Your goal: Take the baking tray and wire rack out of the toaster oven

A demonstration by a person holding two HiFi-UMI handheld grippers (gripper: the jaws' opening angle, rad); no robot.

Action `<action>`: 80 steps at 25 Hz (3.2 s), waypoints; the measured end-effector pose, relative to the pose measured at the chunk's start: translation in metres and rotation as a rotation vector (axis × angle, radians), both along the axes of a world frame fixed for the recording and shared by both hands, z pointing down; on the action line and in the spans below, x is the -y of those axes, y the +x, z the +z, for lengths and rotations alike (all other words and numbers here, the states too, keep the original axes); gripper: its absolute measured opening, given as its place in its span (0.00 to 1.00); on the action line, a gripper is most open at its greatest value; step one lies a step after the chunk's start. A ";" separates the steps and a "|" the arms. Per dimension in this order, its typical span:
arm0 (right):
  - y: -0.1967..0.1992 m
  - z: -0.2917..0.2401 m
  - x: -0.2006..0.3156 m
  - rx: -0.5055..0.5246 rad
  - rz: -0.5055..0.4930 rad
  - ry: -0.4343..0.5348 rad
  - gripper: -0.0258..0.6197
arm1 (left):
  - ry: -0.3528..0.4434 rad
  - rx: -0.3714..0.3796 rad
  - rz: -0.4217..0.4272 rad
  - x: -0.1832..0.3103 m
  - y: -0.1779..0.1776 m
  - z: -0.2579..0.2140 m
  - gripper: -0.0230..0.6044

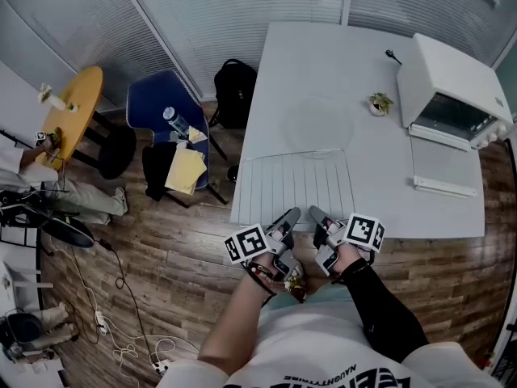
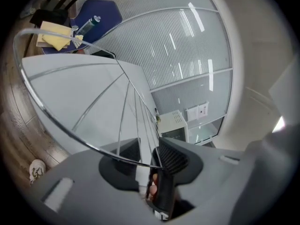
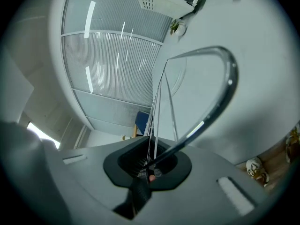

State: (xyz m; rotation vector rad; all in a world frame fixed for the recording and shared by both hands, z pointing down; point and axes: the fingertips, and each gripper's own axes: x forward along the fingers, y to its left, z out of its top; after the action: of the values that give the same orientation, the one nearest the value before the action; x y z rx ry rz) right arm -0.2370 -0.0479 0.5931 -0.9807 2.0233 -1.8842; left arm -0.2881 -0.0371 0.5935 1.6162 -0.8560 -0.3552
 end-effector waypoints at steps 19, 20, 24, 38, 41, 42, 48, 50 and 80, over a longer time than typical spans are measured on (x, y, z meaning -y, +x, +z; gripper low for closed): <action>-0.003 0.054 -0.017 -0.179 0.084 -0.156 0.05 | -0.124 -0.021 0.083 -0.024 -0.012 0.039 0.24; -0.004 0.055 -0.017 -0.194 0.079 -0.150 0.05 | -0.131 -0.020 0.089 -0.025 -0.012 0.041 0.24; -0.013 0.052 -0.023 -0.208 0.025 -0.131 0.07 | -0.148 -0.002 0.131 -0.030 -0.009 0.045 0.24; -0.028 0.049 -0.049 -0.211 -0.093 -0.103 0.25 | -0.188 0.026 0.126 -0.030 -0.019 0.053 0.24; -0.025 0.057 -0.056 -0.239 -0.107 -0.129 0.26 | -0.213 0.071 0.150 -0.037 -0.017 0.062 0.24; -0.024 0.060 -0.058 -0.247 -0.112 -0.139 0.26 | -0.223 0.085 0.160 -0.039 -0.016 0.065 0.24; -0.024 0.071 -0.068 -0.299 -0.155 -0.183 0.28 | -0.293 0.142 0.223 -0.052 -0.015 0.082 0.26; -0.024 0.076 -0.073 -0.313 -0.170 -0.199 0.30 | -0.315 0.148 0.230 -0.056 -0.016 0.088 0.27; -0.040 0.085 -0.101 -0.373 -0.355 -0.179 0.34 | -0.262 0.144 0.253 -0.067 -0.014 0.089 0.45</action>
State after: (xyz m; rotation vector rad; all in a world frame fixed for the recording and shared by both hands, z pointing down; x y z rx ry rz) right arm -0.2771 0.0528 0.6780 -1.1528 2.4053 -2.2329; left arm -0.3018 0.0295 0.6825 1.4939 -0.7591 0.0514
